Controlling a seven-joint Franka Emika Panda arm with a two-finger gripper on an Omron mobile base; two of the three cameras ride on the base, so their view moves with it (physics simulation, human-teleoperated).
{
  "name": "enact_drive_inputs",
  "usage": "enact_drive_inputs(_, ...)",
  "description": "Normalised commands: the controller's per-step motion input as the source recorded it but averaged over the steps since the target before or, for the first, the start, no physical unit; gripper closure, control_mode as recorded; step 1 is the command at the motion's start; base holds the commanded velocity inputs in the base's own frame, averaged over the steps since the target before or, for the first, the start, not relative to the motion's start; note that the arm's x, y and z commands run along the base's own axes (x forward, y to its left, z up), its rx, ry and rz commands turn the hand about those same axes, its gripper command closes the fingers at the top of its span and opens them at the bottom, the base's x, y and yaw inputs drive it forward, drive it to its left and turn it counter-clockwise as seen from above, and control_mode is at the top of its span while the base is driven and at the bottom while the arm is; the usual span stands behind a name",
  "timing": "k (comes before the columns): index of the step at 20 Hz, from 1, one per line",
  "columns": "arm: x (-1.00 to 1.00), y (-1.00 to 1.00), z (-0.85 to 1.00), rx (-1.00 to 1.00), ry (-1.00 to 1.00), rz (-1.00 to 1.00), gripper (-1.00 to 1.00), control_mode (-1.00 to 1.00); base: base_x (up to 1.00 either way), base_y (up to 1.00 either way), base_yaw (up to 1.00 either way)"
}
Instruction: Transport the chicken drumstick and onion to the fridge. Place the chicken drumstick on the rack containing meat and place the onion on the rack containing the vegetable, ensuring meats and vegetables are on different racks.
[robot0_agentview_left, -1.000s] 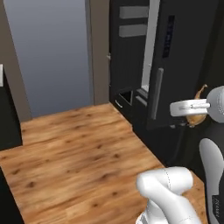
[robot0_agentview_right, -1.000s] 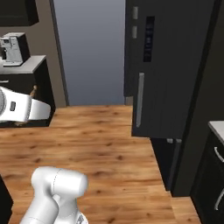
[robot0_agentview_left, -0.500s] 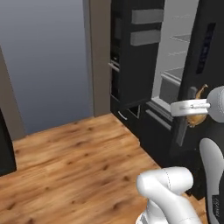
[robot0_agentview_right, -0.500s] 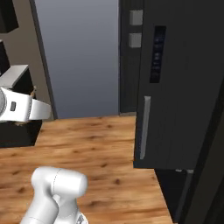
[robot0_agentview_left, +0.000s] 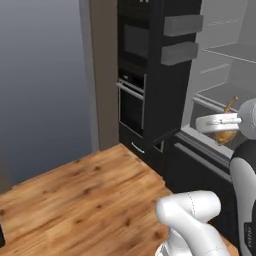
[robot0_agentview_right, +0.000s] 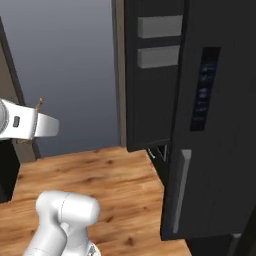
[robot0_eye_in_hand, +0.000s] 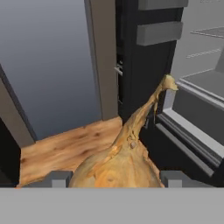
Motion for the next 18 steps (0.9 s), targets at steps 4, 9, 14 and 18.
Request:
enact_drive_inputs(4,0.0,0.0,0.0,0.0,0.0,0.0,1.0,1.0,0.79,0.43,-0.48)
enact_drive_inputs(9,0.0,0.0,0.0,0.0,0.0,0.0,1.0,1.0,0.21,0.5,-0.55)
enact_drive_inputs(14,0.0,0.0,0.0,0.0,0.0,0.0,1.0,1.0,0.01,0.91,-0.62)
enact_drive_inputs(18,0.0,0.0,0.0,0.0,0.0,0.0,1.0,1.0,0.26,0.96,-0.68)
